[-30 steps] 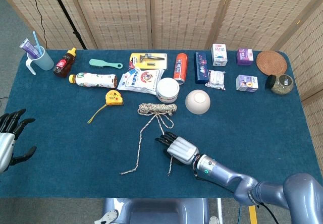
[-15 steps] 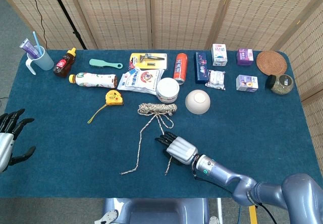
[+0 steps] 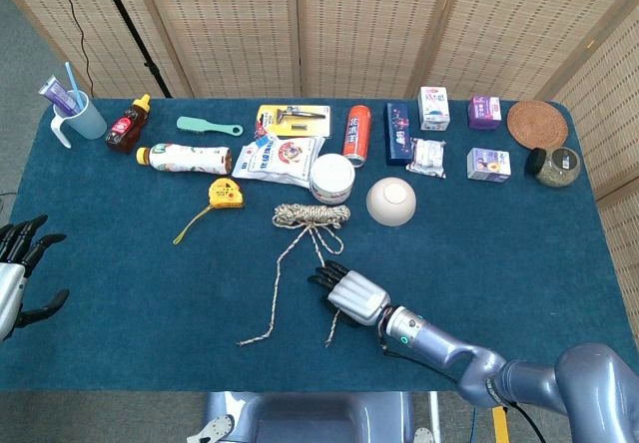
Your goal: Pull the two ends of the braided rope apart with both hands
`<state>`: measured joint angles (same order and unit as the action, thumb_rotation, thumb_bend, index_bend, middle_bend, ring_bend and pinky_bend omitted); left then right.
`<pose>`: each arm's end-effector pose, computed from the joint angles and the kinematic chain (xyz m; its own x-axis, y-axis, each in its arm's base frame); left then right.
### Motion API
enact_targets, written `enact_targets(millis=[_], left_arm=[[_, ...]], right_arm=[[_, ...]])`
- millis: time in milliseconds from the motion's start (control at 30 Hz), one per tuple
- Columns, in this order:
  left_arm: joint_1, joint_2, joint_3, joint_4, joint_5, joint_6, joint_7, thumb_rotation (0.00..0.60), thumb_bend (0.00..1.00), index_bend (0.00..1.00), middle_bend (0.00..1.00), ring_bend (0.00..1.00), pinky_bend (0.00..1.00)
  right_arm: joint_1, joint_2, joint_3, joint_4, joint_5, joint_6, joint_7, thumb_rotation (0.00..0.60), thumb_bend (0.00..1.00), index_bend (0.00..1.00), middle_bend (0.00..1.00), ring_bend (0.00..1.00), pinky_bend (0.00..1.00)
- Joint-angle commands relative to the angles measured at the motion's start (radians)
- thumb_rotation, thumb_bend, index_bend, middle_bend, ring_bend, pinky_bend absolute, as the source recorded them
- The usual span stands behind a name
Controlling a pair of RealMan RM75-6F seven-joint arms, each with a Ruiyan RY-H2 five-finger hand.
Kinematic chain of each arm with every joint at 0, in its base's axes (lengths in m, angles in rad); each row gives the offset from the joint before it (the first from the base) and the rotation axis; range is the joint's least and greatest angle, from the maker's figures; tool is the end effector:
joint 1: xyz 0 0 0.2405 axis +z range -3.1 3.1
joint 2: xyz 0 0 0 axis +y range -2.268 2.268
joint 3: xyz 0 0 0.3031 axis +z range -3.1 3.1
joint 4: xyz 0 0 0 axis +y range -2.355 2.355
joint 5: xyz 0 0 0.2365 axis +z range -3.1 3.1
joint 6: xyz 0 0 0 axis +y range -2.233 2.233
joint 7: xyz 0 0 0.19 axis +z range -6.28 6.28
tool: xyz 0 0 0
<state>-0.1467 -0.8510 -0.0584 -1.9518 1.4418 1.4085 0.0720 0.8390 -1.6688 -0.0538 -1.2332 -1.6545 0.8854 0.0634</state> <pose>-0.2991 0.2470 0.2048 0.3930 0.0575 0.9178 0.9195 -0.0359 -0.3914 -0.1544 -0.3635 -0.1460 0.6190 -0.3184 0.7180 -0.6117 -0.7688 0.1864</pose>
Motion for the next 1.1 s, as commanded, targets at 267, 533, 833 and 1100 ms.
enact_targets(millis=[267,533,833,1100], left_arm=[[-0.003,0.0,-0.003,0.003,0.002,0.0,-0.001,0.6,0.24,0.21,0.07,0.04,0.0],[-0.006,0.002,-0.004,0.006,0.007,-0.001,-0.005,0.6,0.24,0.21,0.07,0.04,0.0],[-0.056,-0.001,0.003,0.034,0.069,-0.072,-0.025,0.6,0.24,0.21,0.07,0.04,0.0],[-0.163,-0.052,0.008,0.117,0.188,-0.184,-0.078,0.6,0.24,0.31,0.07,0.04,0.0]], right_arm=[[-0.004,-0.004,0.002,-0.002,0.0,0.012,0.002,0.6,0.42,0.58,0.14,0.0,0.0],[-0.011,-0.006,0.006,-0.007,0.005,0.024,0.002,0.6,0.43,0.59,0.15,0.0,0.0],[-0.02,0.025,0.022,-0.045,0.018,0.044,-0.016,0.6,0.44,0.6,0.16,0.0,0.0],[-0.03,0.048,0.034,-0.085,0.043,0.044,-0.042,0.6,0.44,0.59,0.16,0.0,0.0]])
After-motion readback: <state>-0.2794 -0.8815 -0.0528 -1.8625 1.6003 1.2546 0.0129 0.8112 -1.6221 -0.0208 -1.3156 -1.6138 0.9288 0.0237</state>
